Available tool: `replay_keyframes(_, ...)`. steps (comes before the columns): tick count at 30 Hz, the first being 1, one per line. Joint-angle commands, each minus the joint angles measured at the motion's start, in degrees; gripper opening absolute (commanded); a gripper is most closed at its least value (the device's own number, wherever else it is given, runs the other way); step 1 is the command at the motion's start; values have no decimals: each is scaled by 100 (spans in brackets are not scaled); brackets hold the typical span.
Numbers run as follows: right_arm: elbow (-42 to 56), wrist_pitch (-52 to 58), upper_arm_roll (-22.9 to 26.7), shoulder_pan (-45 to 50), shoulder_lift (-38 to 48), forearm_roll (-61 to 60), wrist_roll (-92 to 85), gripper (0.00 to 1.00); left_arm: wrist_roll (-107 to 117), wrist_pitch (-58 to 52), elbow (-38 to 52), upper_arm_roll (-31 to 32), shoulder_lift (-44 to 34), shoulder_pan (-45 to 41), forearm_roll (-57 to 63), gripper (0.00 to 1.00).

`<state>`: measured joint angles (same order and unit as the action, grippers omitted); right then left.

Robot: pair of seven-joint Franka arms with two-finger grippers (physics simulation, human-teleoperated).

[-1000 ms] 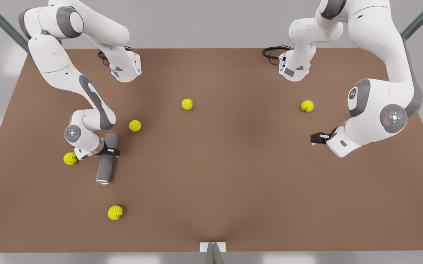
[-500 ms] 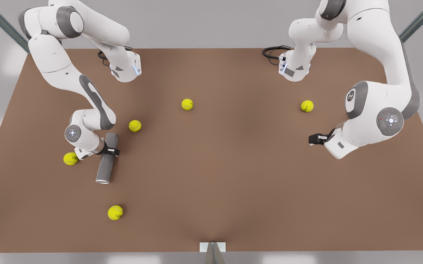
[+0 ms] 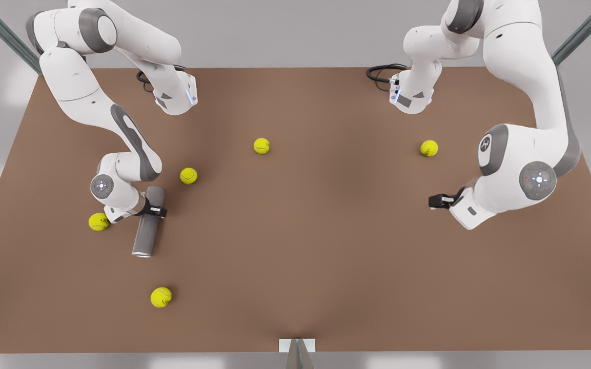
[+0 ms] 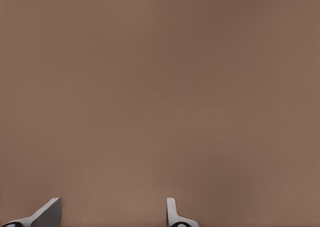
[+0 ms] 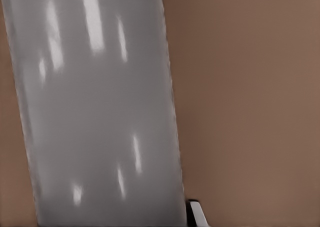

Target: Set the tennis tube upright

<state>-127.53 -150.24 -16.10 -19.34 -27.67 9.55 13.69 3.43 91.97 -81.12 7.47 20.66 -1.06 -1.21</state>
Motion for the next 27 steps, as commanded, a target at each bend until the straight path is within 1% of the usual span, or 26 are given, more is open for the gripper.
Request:
replay_keyframes(1, 0, 4, 2, 1, 7, 20, 20, 80, 0, 5, 0, 0, 8, 0, 24, 100)
replay_keyframes(13, 9, 311, 2, 10, 139, 223, 2, 79, 0, 22, 88, -17, 246, -9, 6, 100)
replay_keyframes(14, 9, 311, 2, 1, 130, 231, 2, 79, 0, 242, 79, -17, 237, 0, 15, 100)
replay_keyframes(20, -9, 311, 2, -52, 113, 556, -42, 79, 0, 242, 79, -9, 246, 0, -11, 100)
replay_keyframes(27, -9, 311, 2, -61, 113, 548, -42, 76, 9, 233, 79, -9, 228, 0, -11, 100)
